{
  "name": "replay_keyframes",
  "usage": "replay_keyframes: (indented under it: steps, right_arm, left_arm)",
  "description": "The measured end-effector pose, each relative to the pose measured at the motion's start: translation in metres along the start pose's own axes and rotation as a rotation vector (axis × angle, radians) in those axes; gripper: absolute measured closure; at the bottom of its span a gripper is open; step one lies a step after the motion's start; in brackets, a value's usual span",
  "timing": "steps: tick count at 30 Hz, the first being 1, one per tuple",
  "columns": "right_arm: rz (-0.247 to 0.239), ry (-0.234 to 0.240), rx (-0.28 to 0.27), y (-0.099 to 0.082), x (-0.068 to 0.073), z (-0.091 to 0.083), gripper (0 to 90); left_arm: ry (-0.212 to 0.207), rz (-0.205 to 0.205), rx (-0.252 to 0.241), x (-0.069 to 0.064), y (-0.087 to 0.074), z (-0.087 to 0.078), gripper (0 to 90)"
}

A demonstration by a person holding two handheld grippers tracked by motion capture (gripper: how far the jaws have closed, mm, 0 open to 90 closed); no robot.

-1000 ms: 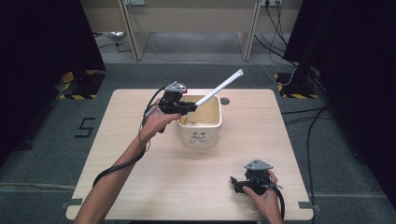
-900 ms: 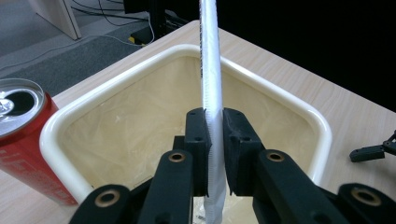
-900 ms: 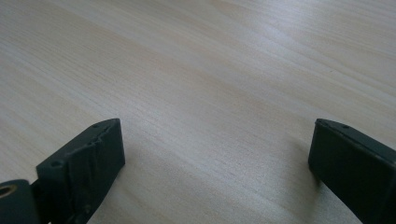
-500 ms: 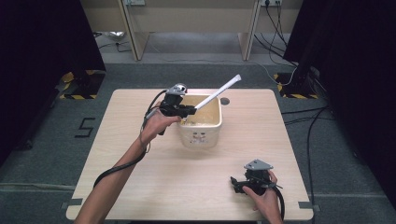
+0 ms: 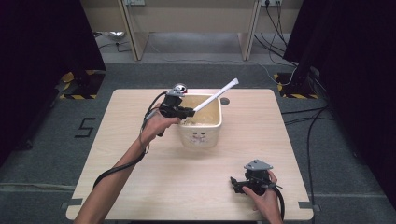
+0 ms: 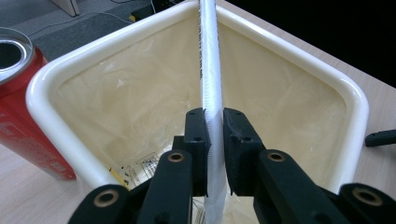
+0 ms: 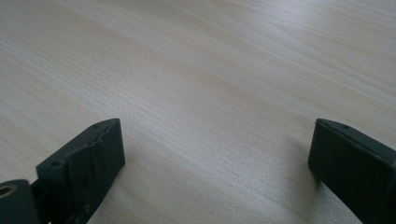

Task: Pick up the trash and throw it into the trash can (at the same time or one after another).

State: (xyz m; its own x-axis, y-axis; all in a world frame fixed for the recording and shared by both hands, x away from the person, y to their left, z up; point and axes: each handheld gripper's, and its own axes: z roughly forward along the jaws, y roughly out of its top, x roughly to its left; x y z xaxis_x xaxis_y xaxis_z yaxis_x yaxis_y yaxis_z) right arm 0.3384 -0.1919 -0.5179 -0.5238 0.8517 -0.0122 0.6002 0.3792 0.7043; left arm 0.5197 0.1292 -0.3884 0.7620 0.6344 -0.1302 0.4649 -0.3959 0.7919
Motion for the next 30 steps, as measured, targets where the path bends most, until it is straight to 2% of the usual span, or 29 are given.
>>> replay_keyframes:
  steps: [4, 8, 13, 20, 30]
  right_arm:
    - [0.001, 0.000, 0.000, 0.000, 0.000, 0.000, 4.1]
    - [0.002, 0.002, 0.000, 0.000, 0.000, 0.000, 4.1]
    - [-0.002, 0.002, 0.001, 0.000, 0.000, 0.000, 4.1]
    - [-0.004, 0.001, 0.001, 0.000, 0.000, 0.000, 4.0]
    - [-0.004, 0.001, 0.001, 0.000, 0.000, 0.000, 4.0]
  left_arm:
    - [-0.007, -0.011, -0.003, 0.001, 0.000, -0.001, 77.5]
    - [-0.004, 0.011, 0.017, -0.001, 0.000, -0.002, 73.9]
    - [0.012, 0.013, 0.018, -0.002, 0.001, -0.002, 61.4]
    - [0.025, -0.019, -0.021, -0.001, 0.006, -0.011, 48.5]
    - [0.051, -0.052, -0.045, 0.006, 0.007, -0.022, 39.8]
